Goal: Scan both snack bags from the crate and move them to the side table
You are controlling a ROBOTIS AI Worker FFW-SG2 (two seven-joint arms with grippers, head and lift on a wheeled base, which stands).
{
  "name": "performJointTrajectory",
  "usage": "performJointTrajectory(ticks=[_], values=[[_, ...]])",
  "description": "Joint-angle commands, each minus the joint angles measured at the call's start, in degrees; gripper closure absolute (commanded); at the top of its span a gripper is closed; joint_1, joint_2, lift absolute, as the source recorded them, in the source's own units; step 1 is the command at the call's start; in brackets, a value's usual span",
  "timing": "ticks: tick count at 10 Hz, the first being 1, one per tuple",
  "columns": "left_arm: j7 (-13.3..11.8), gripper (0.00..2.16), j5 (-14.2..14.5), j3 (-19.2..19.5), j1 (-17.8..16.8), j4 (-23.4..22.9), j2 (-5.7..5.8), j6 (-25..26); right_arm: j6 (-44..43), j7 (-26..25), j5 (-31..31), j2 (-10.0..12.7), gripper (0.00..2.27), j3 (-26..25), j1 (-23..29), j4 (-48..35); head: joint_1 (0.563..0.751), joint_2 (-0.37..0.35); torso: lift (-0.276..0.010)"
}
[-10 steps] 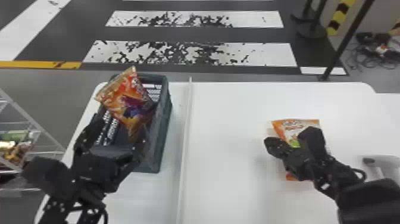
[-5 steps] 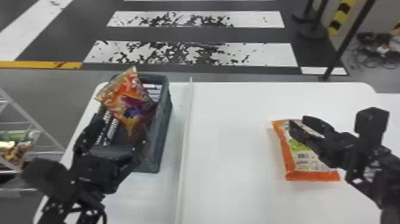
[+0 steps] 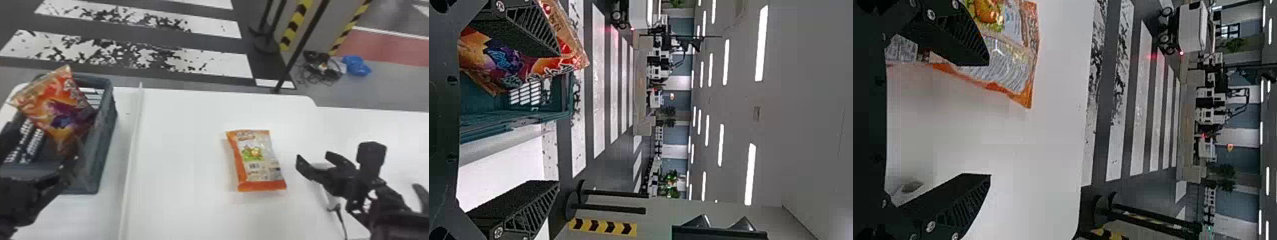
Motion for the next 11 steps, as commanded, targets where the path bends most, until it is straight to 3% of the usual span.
performJointTrajectory(ticks=[1,4,6,10,11], values=[[0.0,0.09,0.08,0.0,-0.1,0.39,0.19,0.1,1.77,0.37,0.17,-1.03,0.06,-2.21,0.87,0.7,0.695,-0.274,-0.075],[0.09,0.09,0.6,0.17,-0.27,1.0,1.16,-0.07,4.75,2.74,3.6,-2.0,0.06,-3.62,2.72,1.4,0.695,-0.33,-0.075],[0.09,0.09,1.31,0.17,-0.54,1.53,1.77,-0.07,4.75,3.27,4.56,-4.28,0.05,-3.62,2.45,5.62,0.695,-0.35,-0.075],[0.09,0.09,2.01,0.17,-0.8,1.79,2.83,0.1,5.28,4.94,6.41,-8.06,0.13,-1.16,-3.35,14.85,0.695,-0.35,-0.075],[0.09,0.09,2.19,0.17,-0.8,1.88,3.0,0.1,6.16,5.99,7.38,-8.5,0.3,-0.81,-4.4,15.99,0.695,-0.35,-0.075]])
